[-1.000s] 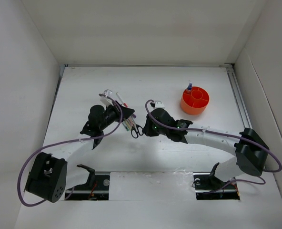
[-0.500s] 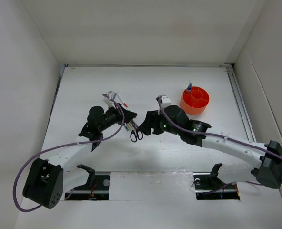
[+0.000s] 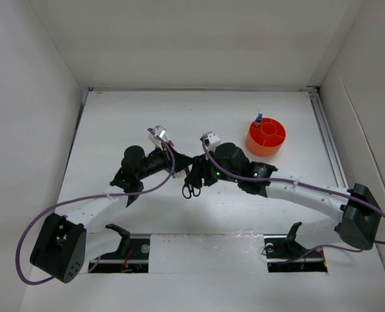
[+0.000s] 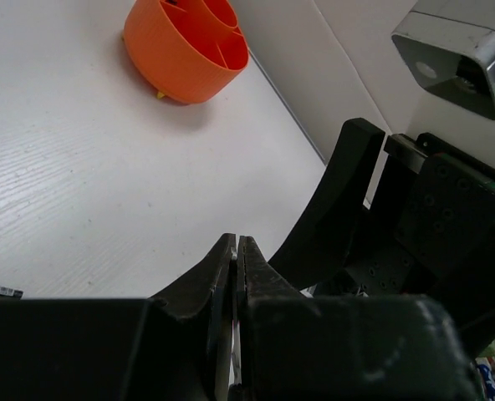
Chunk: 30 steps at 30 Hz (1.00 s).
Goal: Sort the stationery into containers
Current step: Pass the stationery from the left arm to the right
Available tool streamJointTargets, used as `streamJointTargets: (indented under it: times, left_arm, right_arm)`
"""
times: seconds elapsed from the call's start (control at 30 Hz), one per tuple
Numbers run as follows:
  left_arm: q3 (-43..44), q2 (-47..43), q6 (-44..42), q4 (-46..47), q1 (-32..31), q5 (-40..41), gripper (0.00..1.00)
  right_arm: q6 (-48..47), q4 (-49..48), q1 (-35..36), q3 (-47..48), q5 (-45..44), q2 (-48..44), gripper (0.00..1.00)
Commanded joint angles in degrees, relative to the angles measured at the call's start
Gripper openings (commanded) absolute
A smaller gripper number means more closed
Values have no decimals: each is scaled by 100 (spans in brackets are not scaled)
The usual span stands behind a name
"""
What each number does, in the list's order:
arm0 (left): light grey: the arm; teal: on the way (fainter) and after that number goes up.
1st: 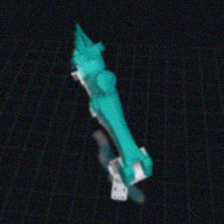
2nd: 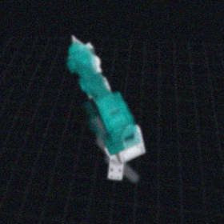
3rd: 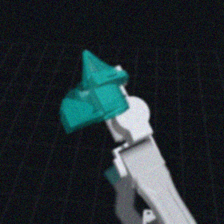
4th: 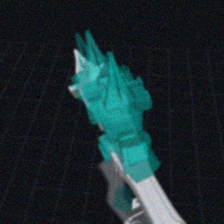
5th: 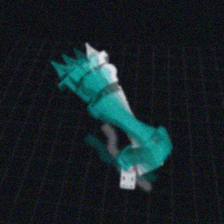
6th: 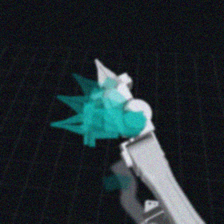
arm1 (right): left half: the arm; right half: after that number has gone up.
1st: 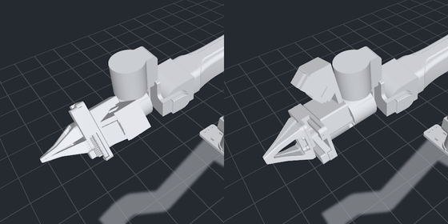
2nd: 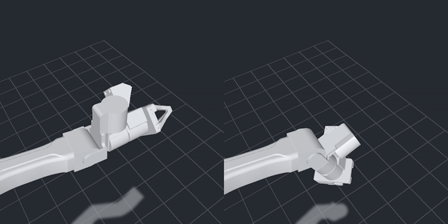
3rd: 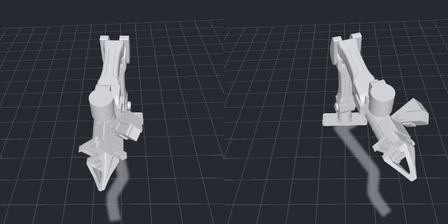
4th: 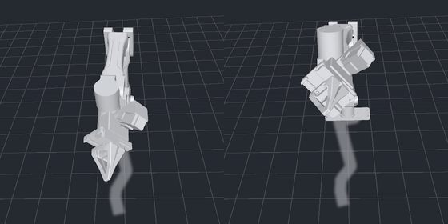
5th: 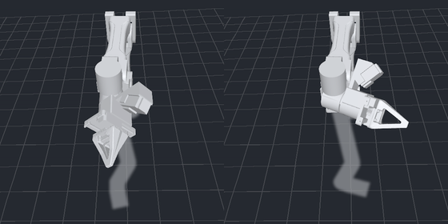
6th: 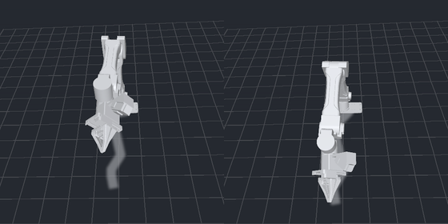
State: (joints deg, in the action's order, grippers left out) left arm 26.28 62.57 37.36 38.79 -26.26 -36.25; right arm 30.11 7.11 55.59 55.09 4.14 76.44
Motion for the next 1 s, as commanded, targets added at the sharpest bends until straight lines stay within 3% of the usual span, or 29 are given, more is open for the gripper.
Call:
streamJointTargets:
  times: [0.0,0.23,0.37,0.5,0.53,0.6,0.63,0.77,0.9,0.93,0.97]
  left_arm:
    - [70,89,165,647,-11,-269,0]
    - [8,142,236,824,-11,-462,0]
    - [8,142,236,824,-11,-462,0]
    - [8,2,183,570,-11,-217,0]
    - [8,1,183,508,-11,-129,3]
    - [8,-182,183,385,-11,221,14]
    - [8,-244,183,288,-11,354,28]
    - [-44,-639,131,-90,-11,1005,56]
    - [8,-1175,-9,-423,-11,1532,65]
    - [69,-1377,-10,-564,-11,1655,99]
    - [131,-1483,-88,-652,-11,1830,100]
  right_arm:
    - [-163,-500,57,318,210,63,61]
    - [-58,-887,-49,318,412,380,49]
    - [-5,-1010,-49,318,474,441,18]
    - [101,-1124,-49,161,474,301,0]
    - [153,-1177,-49,160,404,249,0]
    - [153,-1177,-49,-24,403,90,0]
    - [214,-1177,-49,-25,273,90,0]
    - [215,-1230,-110,-200,132,-42,0]
    - [347,-1230,-294,-253,70,-42,0]
    - [408,-1230,-295,-253,69,-42,0]
    - [408,-1230,-347,-253,-87,-42,0]
